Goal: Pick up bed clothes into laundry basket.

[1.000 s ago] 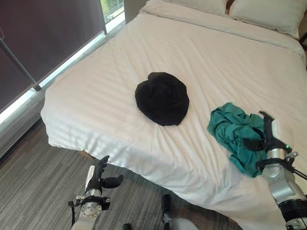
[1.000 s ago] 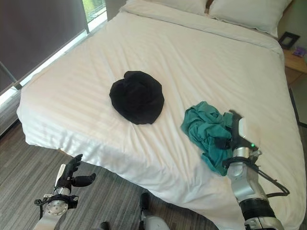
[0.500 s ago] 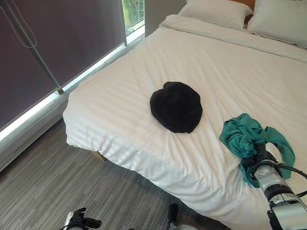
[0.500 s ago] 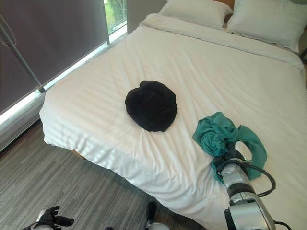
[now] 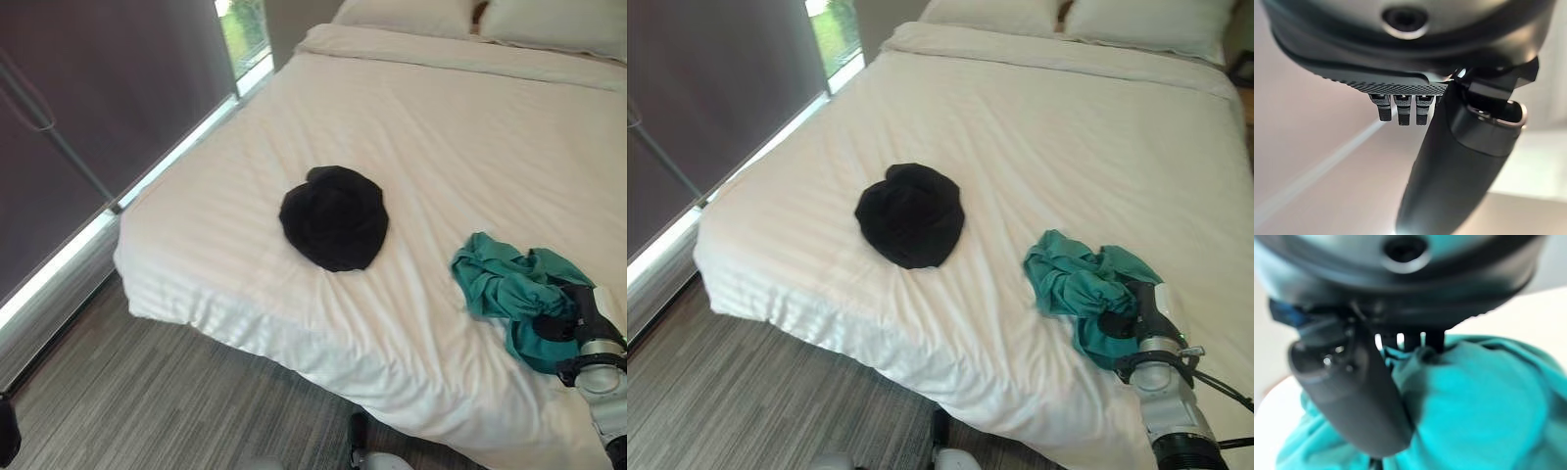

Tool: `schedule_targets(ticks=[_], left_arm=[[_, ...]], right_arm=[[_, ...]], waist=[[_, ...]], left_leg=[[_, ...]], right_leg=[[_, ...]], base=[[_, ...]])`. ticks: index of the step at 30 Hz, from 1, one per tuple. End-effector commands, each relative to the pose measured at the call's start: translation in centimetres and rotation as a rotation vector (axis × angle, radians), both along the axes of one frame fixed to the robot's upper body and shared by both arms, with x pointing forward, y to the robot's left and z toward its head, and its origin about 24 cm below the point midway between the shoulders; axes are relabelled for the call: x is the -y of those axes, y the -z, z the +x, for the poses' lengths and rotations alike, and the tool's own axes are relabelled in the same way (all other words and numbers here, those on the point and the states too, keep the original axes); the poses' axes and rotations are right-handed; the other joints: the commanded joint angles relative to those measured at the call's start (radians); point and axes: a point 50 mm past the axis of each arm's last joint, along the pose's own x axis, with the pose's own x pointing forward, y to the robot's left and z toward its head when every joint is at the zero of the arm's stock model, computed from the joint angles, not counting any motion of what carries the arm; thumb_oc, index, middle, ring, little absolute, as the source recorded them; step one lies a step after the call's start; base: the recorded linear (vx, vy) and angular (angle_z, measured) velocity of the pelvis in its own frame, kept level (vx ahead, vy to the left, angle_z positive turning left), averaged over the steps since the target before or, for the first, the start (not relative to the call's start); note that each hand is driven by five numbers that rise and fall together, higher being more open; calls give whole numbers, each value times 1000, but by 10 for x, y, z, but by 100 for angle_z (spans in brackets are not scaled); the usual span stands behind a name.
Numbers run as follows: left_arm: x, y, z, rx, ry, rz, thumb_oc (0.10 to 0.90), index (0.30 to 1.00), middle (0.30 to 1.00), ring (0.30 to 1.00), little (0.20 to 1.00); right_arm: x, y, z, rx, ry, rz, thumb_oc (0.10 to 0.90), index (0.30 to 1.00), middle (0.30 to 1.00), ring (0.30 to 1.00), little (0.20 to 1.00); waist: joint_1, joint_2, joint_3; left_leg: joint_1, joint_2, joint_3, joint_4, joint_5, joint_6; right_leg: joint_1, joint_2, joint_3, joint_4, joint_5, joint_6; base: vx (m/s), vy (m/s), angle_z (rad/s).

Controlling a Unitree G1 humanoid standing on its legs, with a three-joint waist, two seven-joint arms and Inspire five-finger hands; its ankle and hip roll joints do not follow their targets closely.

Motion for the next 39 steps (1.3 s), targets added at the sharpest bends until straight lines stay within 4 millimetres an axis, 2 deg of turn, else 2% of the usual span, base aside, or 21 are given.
schedule_targets(ticks=[1,2,6,10,11,14,15,17,18,19,20,21,22,24,25,28,33,34,36,37,39], left_arm=[[4,0,6,11,-17,41,800,900,900,900,900],[11,8,19,-34,-4,28,800,900,900,900,900],[19,24,39,-141,-17,23,800,900,900,900,900],[19,68,60,-338,-65,-36,800,900,900,900,900],[21,100,65,-437,-55,-88,800,900,900,900,900],[21,134,68,-539,-65,-145,800,900,900,900,900],[14,194,67,-761,-112,-241,800,900,900,900,900],[15,237,59,-924,-106,-299,800,900,900,900,900],[15,238,59,-925,-105,-299,800,900,900,900,900],[18,273,51,-1061,-98,-364,800,900,900,900,900],[19,273,52,-1060,-96,-364,747,820,820,820,820],[21,305,41,-1195,-104,-410,689,733,733,733,733],[29,342,27,-1356,-113,-477,400,300,300,300,300],[33,356,20,-1419,-107,-506,400,300,300,300,300],[44,379,7,-1521,-80,-548,400,300,300,300,300],[56,371,19,-1464,-16,-555,400,300,300,300,300],[113,253,88,-999,294,-286,400,300,300,300,300],[113,252,87,-999,293,-285,400,300,300,300,300],[133,201,98,-823,386,-192,400,300,300,300,300],[151,148,102,-650,453,-99,400,300,300,300,300],[165,105,100,-505,493,-26,400,300,300,300,300]], right_arm=[[8,-46,22,179,17,-86,400,300,300,300,300],[3,-45,28,178,-6,-88,400,300,300,300,300],[-3,-32,21,153,-9,-72,400,300,300,300,300],[-4,-20,8,104,-7,-85,400,300,300,300,300],[-5,-10,-1,56,-5,-83,400,300,300,300,300],[-5,0,-7,18,2,-64,400,300,300,300,300],[-6,10,-10,-24,19,-42,400,300,300,300,300],[-4,16,-14,-61,34,-34,400,300,300,300,300],[-4,17,-15,-63,35,-35,400,300,300,300,300],[-4,19,-16,-83,38,-30,400,300,300,300,300],[-4,19,-16,-83,39,-30,400,300,300,300,300],[-4,22,-16,-98,39,-26,400,300,300,300,300],[-5,22,-13,-107,34,-24,400,300,300,300,300],[-6,23,-12,-112,29,-21,400,300,300,300,300],[-7,22,-9,-120,14,-27,400,300,300,300,300],[-5,20,-7,-118,11,-39,400,300,300,300,300],[1,8,-2,-95,18,-102,400,300,300,300,300],[1,8,-2,-95,18,-101,400,300,300,300,300],[1,2,0,-80,11,-127,400,300,300,300,300],[0,-16,11,-18,-5,-178,400,300,300,300,300],[-3,-42,20,74,-25,-231,400,300,300,300,300]], waist=[[-8,-4,-52],[-9,11,-53],[-34,32,-63],[-66,40,-88],[-76,36,-90],[-84,35,-93],[-98,30,-89],[-104,28,-89],[-101,29,-91],[-111,28,-88],[-108,29,-89],[-116,28,-87],[-125,31,-89],[-130,32,-90],[-144,32,-95],[-149,33,-99],[-147,25,-93],[-145,24,-92],[-146,18,-88],[-144,8,-74],[-152,3,-65]], left_leg=[[-55,-13,-132,-166,141,8],[-69,-49,-223,-199,162,5],[-36,-16,-194,-278,187,10],[27,0,-151,-334,180,23],[39,1,-134,-339,173,27],[47,1,-116,-339,164,30],[51,0,-101,-339,155,36],[57,-1,-85,-339,136,42],[58,-1,-83,-339,135,43],[60,-2,-71,-339,130,45],[60,-2,-69,-339,129,45],[61,-1,-62,-339,128,47],[63,0,-47,-339,124,49],[64,0,-40,-339,121,49],[73,1,-25,-339,113,51],[80,1,-12,-339,107,53],[77,-12,3,-339,99,67],[78,-13,4,-339,98,68],[78,-20,13,-339,95,75],[76,-29,34,-339,94,79],[80,-34,64,-339,81,80]], right_leg=[[105,-27,16,49,-211,119],[106,-9,59,53,-211,116],[108,7,86,49,-215,114],[114,2,101,44,-217,112],[114,-3,106,40,-214,112],[114,-4,119,36,-212,111],[107,-6,138,31,-203,116],[110,-11,146,19,-205,121],[111,-11,148,18,-204,122],[105,-13,159,16,-198,125],[104,-13,161,16,-197,125],[99,-14,165,15,-193,128],[93,-16,176,14,-190,132],[91,-17,179,14,-189,135],[89,-21,188,14,-185,140],[88,-24,194,13,-180,145],[69,-45,192,17,-164,172],[70,-45,193,17,-164,172],[60,-51,196,24,-157,183],[31,-54,204,40,-142,204],[12,-60,201,42,-124,228]], base=[[129,27,-92],[138,56,-116],[56,79,-105],[105,123,-42],[31,63,-39],[46,82,-29],[91,117,-10],[79,78,-15],[28,62,-22],[15,45,-17],[5,72,-7],[-8,74,-3],[-22,94,-1],[-5,68,-9],[25,75,-23],[2,72,-29],[-55,95,-2],[-43,87,3],[-71,110,-6],[-87,158,-29],[-85,129,-61]])
